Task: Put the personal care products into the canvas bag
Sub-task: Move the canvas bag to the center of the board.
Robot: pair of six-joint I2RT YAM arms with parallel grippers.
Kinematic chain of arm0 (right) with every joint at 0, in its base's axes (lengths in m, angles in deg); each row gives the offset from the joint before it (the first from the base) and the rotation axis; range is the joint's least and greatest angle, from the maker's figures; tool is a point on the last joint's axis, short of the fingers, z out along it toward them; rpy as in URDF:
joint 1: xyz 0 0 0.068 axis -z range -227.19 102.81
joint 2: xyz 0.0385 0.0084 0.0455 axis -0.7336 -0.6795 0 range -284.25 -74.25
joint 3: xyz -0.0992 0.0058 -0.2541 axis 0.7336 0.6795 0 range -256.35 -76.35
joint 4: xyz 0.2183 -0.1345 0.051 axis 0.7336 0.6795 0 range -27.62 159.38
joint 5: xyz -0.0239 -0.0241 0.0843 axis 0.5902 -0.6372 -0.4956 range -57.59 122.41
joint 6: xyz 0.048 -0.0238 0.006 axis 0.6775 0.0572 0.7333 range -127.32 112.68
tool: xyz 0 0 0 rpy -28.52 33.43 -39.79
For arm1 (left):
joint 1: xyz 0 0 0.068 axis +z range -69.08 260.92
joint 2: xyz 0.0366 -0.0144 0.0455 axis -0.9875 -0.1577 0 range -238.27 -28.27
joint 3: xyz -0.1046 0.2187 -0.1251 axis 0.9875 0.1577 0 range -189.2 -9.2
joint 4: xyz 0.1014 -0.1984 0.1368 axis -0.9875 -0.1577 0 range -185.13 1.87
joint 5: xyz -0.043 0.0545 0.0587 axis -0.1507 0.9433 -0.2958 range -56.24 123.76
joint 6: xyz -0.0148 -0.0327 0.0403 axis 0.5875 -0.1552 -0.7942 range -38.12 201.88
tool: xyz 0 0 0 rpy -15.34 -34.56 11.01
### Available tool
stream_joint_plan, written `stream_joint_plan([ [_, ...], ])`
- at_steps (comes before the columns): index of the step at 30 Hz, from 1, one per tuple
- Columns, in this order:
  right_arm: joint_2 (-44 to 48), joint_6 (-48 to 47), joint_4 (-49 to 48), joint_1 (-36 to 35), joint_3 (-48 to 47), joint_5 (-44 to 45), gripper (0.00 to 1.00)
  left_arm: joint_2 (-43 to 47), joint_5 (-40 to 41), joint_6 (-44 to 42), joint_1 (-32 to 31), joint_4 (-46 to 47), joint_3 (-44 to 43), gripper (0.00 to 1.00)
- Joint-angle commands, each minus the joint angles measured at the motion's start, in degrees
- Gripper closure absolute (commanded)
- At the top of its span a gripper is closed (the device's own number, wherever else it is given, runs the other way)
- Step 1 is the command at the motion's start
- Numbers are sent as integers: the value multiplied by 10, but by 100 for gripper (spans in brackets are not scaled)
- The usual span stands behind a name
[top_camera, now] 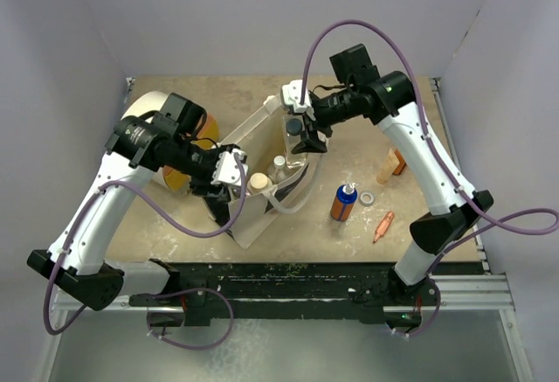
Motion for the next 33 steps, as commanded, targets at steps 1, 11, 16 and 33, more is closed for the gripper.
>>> stream_joint_plan([
  [1,48,-19,-43,1,-18,-31,100,-7,4,-8,-7,-13,-2,45],
  [11,45,-35,-34,1,-10,-14,100,-2,5,-3,-12,-46,2,67],
  [16,24,-82,-5,1,-42,-6,100,13,20,16,-13,-48,4,77],
  [33,12,-97,-58,0,-40,-35,100,58,37,52,-1,-44,10,98],
])
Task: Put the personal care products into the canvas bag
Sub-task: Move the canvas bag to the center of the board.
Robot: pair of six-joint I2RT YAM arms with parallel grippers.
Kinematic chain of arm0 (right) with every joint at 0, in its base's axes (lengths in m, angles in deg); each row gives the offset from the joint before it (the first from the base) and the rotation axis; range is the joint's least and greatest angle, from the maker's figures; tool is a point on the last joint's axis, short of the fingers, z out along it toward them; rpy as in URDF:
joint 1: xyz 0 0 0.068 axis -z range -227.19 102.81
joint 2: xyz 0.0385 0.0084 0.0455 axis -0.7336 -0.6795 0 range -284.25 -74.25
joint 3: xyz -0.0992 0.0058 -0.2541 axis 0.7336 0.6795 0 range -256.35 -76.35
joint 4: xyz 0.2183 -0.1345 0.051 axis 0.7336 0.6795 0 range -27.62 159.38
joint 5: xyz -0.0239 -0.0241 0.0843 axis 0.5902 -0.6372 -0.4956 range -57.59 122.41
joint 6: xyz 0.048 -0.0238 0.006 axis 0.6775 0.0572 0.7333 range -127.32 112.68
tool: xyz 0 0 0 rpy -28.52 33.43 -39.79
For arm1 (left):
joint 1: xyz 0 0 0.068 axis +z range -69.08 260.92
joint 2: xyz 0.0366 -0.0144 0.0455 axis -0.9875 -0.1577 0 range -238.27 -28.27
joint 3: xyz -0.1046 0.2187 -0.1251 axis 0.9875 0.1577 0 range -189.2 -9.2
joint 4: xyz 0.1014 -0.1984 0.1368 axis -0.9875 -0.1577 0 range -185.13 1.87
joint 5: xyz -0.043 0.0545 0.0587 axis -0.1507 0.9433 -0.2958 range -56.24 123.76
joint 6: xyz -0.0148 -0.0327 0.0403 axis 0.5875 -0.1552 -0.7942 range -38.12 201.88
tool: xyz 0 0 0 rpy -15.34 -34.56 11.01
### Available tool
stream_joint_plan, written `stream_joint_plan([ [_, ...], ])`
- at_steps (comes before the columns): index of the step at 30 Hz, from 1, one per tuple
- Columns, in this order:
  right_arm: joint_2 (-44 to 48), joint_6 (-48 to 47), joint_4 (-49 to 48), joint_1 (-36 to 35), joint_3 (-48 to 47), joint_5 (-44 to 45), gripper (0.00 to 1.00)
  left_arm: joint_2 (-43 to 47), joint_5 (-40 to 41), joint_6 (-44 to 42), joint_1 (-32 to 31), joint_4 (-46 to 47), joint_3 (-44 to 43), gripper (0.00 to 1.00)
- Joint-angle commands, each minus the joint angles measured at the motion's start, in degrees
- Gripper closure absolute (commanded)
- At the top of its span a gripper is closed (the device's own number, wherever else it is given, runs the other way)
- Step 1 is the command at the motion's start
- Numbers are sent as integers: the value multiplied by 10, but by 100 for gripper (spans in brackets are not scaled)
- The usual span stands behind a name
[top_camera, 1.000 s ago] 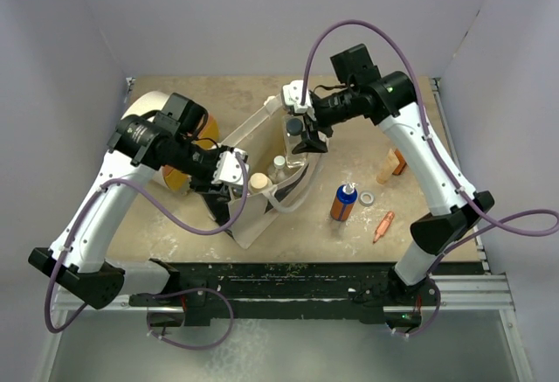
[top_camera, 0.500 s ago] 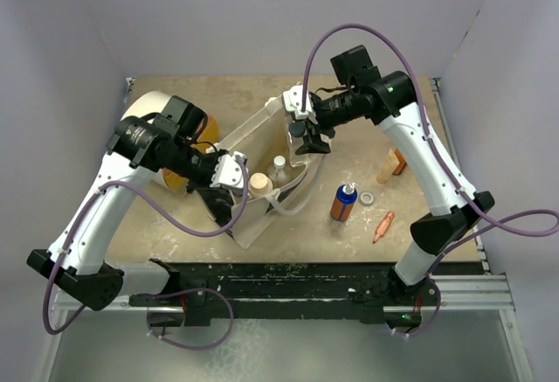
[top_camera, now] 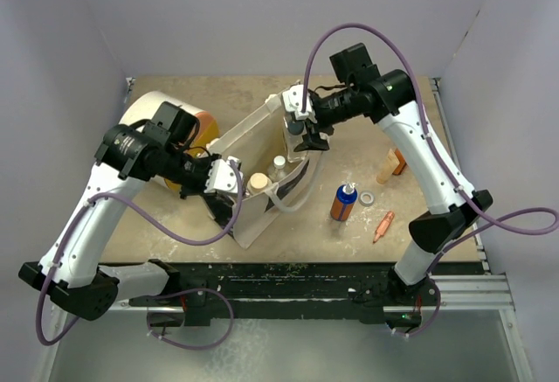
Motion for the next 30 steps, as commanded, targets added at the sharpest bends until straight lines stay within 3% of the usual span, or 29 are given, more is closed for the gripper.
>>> stream_joint_plan([
  [1,15,-29,-87,1,-26,-59,100,33,-10,12,10,-4,0,98],
  [7,-7,-58,-78,0,-53,-97,100,45,-6,10,14,-7,7,99],
  [30,-35,-77,-31,1,-95,-59,100,100,43,5,42,-8,18,100],
])
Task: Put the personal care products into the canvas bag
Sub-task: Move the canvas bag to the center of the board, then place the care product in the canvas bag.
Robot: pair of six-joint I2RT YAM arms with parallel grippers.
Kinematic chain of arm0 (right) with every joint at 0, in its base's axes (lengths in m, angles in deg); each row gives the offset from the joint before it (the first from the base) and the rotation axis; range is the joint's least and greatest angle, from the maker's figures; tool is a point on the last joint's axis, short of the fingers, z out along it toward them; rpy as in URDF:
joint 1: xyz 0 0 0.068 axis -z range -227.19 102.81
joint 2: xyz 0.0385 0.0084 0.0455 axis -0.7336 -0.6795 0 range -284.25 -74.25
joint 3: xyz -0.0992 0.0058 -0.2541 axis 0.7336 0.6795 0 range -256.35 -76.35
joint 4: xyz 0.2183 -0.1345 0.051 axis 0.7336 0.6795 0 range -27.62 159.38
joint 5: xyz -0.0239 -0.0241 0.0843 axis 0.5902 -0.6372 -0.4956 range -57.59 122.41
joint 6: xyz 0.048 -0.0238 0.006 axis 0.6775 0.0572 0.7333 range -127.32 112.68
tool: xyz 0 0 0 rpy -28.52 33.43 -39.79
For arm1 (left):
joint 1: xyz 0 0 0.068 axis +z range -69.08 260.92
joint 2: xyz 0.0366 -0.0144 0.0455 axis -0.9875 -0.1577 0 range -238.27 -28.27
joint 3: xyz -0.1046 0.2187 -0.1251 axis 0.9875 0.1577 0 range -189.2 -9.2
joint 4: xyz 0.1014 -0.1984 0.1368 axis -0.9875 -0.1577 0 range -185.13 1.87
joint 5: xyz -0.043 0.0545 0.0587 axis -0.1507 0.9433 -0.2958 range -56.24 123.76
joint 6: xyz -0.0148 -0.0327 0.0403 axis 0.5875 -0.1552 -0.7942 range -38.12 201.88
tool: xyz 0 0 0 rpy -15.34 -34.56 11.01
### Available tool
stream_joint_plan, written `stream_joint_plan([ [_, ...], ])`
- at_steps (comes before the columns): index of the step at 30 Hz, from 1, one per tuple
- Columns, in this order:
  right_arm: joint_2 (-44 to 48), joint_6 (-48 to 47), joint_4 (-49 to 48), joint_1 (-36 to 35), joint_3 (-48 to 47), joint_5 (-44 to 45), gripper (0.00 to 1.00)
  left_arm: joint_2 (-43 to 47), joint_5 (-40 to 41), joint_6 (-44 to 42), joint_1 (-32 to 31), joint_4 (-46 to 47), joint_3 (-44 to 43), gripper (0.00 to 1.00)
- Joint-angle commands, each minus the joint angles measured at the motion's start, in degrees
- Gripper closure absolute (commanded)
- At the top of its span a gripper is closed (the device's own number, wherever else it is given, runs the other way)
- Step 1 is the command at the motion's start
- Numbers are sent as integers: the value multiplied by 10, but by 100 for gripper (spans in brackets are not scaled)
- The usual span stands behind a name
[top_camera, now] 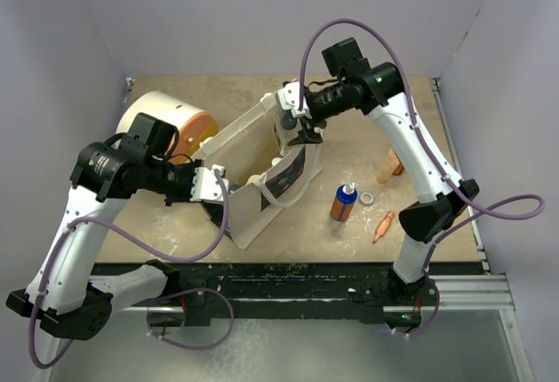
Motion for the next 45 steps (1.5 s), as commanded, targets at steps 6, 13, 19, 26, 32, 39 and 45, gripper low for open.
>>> stream_joint_plan([
  [6,12,-8,-40,0,-55,-27,100,41,7,3,19,-8,-2,100],
  [13,1,-30,-36,0,-57,-37,100,36,-31,-3,21,-4,30,79],
  [19,-10,-78,5,0,-51,-31,100,36,-37,7,21,17,47,56],
  [26,-46,-145,86,-1,-82,-14,100,35,-66,15,22,23,29,35],
  [32,-58,-167,88,-5,-60,-2,100,27,-106,15,30,25,9,32],
  [39,-73,-191,86,-7,-31,-22,100,15,-125,13,34,25,5,32],
  [45,-101,-198,86,-14,-17,-35,100,8,-135,18,35,35,17,33],
])
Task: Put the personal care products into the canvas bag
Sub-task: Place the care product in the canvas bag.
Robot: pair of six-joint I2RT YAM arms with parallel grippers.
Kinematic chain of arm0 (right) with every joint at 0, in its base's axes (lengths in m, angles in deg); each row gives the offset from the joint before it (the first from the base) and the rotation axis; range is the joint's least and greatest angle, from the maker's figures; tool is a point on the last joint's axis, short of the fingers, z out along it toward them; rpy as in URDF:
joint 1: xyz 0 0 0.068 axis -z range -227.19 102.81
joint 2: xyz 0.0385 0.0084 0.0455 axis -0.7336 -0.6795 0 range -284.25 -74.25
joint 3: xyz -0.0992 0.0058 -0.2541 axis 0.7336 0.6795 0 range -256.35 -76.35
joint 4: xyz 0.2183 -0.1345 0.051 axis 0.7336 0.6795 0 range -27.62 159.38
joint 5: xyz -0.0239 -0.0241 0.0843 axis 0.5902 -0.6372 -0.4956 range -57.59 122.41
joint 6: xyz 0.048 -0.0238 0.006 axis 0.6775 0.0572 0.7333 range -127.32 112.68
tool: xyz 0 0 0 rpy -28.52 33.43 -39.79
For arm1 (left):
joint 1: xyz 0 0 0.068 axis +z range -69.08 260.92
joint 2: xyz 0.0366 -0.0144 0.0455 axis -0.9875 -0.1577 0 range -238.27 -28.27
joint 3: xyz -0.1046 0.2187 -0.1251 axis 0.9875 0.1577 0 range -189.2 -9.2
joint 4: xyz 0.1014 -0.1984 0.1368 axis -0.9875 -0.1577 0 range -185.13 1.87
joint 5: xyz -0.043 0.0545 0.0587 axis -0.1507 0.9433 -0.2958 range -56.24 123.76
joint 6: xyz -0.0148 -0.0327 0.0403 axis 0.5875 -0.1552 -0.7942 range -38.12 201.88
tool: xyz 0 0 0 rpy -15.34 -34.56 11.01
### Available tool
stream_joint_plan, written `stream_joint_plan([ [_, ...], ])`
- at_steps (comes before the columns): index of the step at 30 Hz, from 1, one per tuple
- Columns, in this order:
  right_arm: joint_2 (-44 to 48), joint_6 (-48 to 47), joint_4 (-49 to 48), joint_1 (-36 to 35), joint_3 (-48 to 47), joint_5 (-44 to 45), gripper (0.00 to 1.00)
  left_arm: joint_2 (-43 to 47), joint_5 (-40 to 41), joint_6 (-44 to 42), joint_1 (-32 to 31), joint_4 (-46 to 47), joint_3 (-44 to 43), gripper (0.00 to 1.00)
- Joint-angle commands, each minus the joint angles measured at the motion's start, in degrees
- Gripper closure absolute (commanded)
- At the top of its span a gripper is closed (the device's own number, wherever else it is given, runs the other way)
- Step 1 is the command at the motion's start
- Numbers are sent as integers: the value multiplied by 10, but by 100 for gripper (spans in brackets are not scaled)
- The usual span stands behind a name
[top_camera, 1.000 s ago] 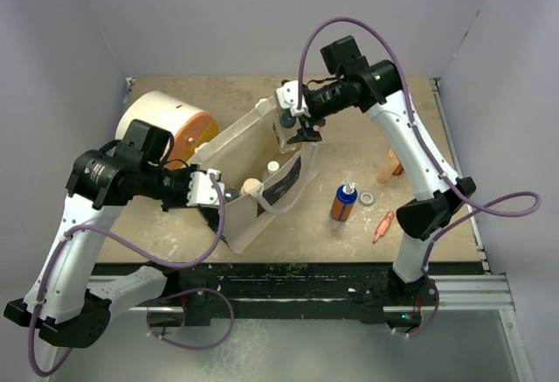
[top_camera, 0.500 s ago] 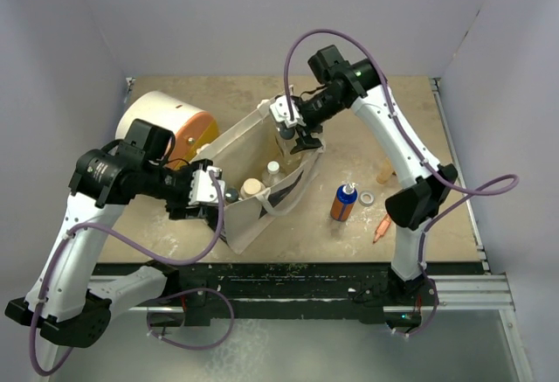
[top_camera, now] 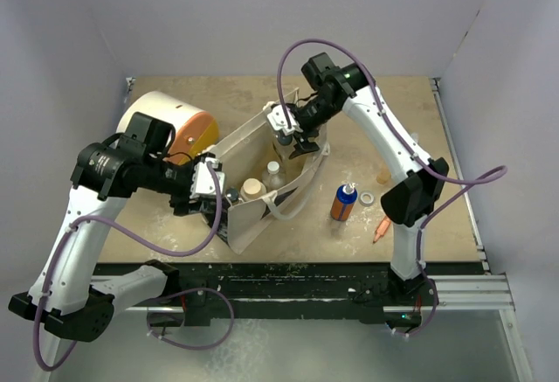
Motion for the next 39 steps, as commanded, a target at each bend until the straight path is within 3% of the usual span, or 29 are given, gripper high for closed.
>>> stream_joint_plan([
  [1,-2,-32,-19,-9,4,-58,100,-1,-29,6,4,20,-2,33],
  [14,3,-22,-16,-30,18,-53,100,3,15,28,4,47,16,38],
  [27,36,25,-15,-44,31,-35,100,0,-27,48,4,97,-61,34],
  [33,34,7,-14,-44,58,-13,100,2,-9,146,4,185,-52,33],
  [39,31,-1,-20,-45,76,-20,100,-2,100,273,4,289,-22,32],
])
